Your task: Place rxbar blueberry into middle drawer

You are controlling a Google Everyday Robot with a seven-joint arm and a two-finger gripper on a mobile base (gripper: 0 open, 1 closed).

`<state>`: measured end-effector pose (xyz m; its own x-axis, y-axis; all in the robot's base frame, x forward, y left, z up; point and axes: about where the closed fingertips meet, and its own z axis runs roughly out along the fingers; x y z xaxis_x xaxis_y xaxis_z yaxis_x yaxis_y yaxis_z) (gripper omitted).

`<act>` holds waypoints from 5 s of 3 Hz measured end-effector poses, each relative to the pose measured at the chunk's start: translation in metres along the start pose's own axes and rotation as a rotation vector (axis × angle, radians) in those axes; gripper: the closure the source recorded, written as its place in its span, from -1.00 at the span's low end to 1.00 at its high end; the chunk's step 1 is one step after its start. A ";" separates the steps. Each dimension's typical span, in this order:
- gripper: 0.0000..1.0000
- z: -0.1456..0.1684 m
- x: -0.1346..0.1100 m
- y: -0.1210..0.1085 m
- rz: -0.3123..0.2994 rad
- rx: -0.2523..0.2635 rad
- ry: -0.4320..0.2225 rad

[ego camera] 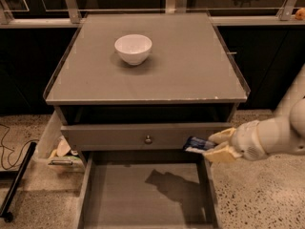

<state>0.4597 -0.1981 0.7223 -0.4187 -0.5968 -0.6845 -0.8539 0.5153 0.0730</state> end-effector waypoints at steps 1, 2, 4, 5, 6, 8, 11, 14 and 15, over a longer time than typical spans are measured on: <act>1.00 0.051 0.025 0.018 0.004 -0.022 -0.005; 1.00 0.090 0.043 0.025 -0.045 -0.011 -0.008; 1.00 0.154 0.088 0.005 -0.041 -0.053 0.003; 1.00 0.155 0.088 0.005 -0.041 -0.053 0.003; 1.00 0.186 0.092 0.010 -0.037 -0.077 -0.004; 1.00 0.294 0.106 0.016 -0.045 -0.103 -0.068; 1.00 0.370 0.141 0.001 -0.106 -0.025 -0.085; -0.32 0.371 0.141 0.002 -0.105 -0.026 -0.086; -0.79 0.371 0.141 0.002 -0.105 -0.026 -0.086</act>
Offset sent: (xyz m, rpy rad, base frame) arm -0.0116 0.0612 -0.1406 -0.0256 -0.0789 0.0688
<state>0.5139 -0.0531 0.3568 -0.2999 -0.5912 -0.7487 -0.8997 0.4363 0.0159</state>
